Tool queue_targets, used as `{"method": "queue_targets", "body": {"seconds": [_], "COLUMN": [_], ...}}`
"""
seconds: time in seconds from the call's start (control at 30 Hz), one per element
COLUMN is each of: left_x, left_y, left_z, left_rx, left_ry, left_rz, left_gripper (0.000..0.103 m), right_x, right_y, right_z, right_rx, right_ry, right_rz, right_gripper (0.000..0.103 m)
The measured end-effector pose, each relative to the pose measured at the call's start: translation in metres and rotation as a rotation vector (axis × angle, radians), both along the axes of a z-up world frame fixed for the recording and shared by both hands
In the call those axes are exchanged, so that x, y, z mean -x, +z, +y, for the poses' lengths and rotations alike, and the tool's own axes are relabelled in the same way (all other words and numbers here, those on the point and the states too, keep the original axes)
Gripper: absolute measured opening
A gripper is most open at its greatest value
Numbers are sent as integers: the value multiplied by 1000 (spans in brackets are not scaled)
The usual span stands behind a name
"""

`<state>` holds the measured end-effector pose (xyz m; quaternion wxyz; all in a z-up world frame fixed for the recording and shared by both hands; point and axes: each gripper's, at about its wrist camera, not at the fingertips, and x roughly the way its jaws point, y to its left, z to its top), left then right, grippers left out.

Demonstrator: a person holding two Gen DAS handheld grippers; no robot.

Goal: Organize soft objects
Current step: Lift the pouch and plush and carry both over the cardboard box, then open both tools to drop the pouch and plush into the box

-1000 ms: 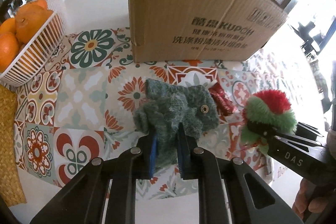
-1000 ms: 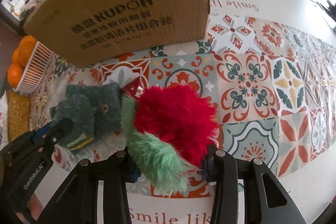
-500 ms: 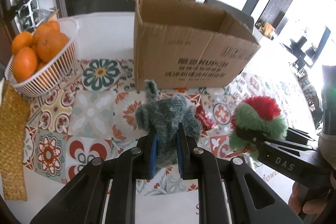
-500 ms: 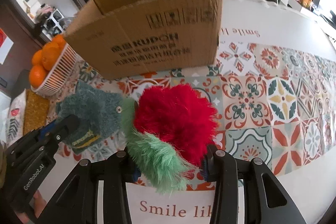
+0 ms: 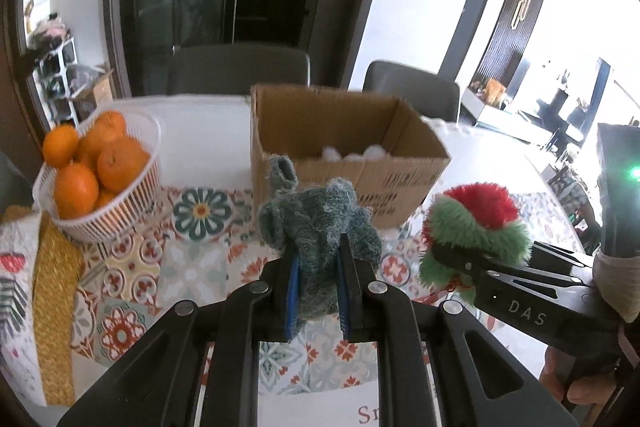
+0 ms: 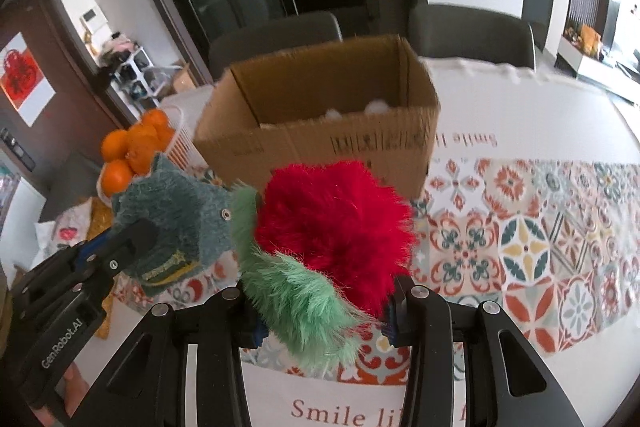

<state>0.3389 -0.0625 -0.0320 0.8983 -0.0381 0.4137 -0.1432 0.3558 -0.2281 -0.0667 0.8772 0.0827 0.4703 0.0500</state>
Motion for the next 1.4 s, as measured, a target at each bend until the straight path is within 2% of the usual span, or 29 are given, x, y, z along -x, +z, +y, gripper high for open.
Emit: {"method": "queue_targets", "body": {"seconds": [0.5, 0.7, 1.0, 1.3, 1.4], "left_x": [-20, -41, -96, -144, -156], "left_y": [60, 73, 73, 48, 39], "left_z": [-11, -18, -31, -46, -49], "left_rx": [18, 29, 55, 31, 33], "left_ry": [-40, -59, -92, -109, -119], "left_rz": [-161, -188, -123, -27, 8], "left_gripper": [17, 17, 17, 17, 20], "right_x": [-19, -37, -86, -136, -148], "right_y": [51, 65, 67, 46, 37], "right_z": [-5, -14, -24, -31, -30], "right_rx": [-17, -30, -22, -7, -6], "right_ry": [-4, -8, 11, 39, 65], "right_rz": [-139, -172, -153, -75, -55], "right_gripper": [42, 42, 42, 42, 43]}}
